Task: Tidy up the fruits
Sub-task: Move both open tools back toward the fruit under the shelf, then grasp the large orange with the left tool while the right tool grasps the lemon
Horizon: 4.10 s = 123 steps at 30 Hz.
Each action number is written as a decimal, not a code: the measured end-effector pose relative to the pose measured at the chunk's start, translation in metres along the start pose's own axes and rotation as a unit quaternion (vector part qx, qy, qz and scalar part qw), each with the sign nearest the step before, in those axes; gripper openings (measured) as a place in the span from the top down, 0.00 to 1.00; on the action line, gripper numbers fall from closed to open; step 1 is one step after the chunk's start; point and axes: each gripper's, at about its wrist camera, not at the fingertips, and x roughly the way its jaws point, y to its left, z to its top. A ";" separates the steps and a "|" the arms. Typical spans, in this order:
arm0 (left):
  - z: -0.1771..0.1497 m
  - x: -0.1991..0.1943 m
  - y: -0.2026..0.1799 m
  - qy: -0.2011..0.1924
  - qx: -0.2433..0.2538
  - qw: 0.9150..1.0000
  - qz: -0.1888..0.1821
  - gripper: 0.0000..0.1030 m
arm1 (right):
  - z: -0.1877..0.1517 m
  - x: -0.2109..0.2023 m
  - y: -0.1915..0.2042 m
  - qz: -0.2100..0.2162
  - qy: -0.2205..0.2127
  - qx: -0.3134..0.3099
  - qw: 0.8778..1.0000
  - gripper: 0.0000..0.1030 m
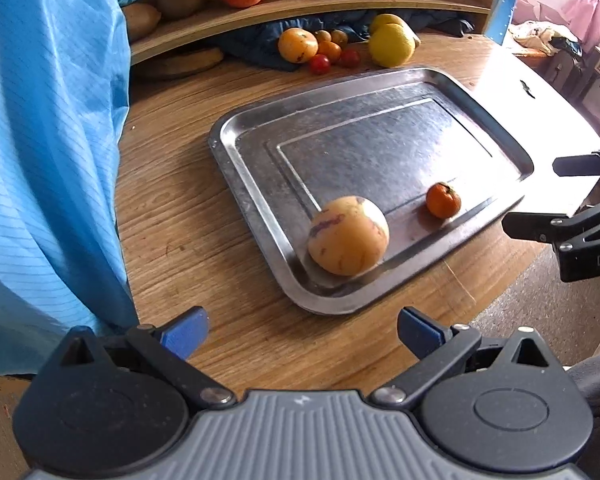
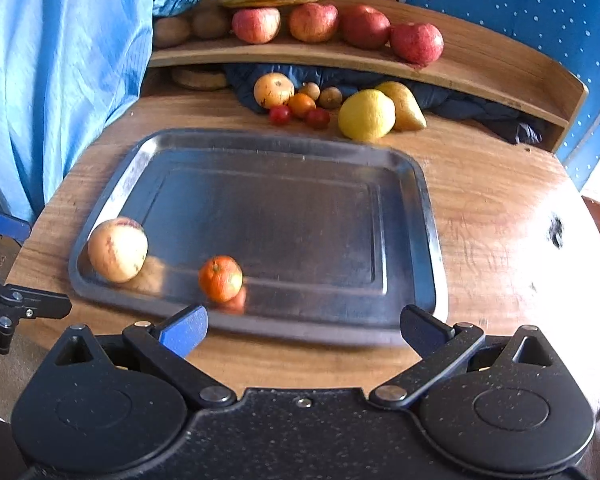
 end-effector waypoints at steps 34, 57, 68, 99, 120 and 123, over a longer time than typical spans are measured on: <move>0.124 0.036 -0.004 -0.045 -0.126 0.991 0.024 0.01 | 0.080 0.063 -0.059 0.039 -0.041 -0.064 0.996 0.01; 0.225 0.092 0.023 -0.066 -0.177 0.980 0.055 0.01 | 0.142 0.127 -0.089 0.101 -0.042 -0.040 0.993 0.01; 0.246 0.115 0.032 -0.057 -0.208 0.976 0.033 0.06 | 0.153 0.149 -0.101 0.124 -0.013 0.007 0.992 0.15; 0.249 0.131 0.038 -0.055 -0.270 0.960 -0.041 0.55 | 0.163 0.159 -0.104 0.112 -0.020 0.040 0.993 0.41; 0.240 0.117 0.030 -0.065 -0.275 0.959 -0.035 0.56 | 0.154 0.148 -0.096 0.129 -0.035 0.033 0.990 0.41; 0.235 0.112 0.026 -0.067 -0.275 0.958 -0.036 0.56 | 0.152 0.144 -0.093 0.133 -0.039 0.032 0.990 0.41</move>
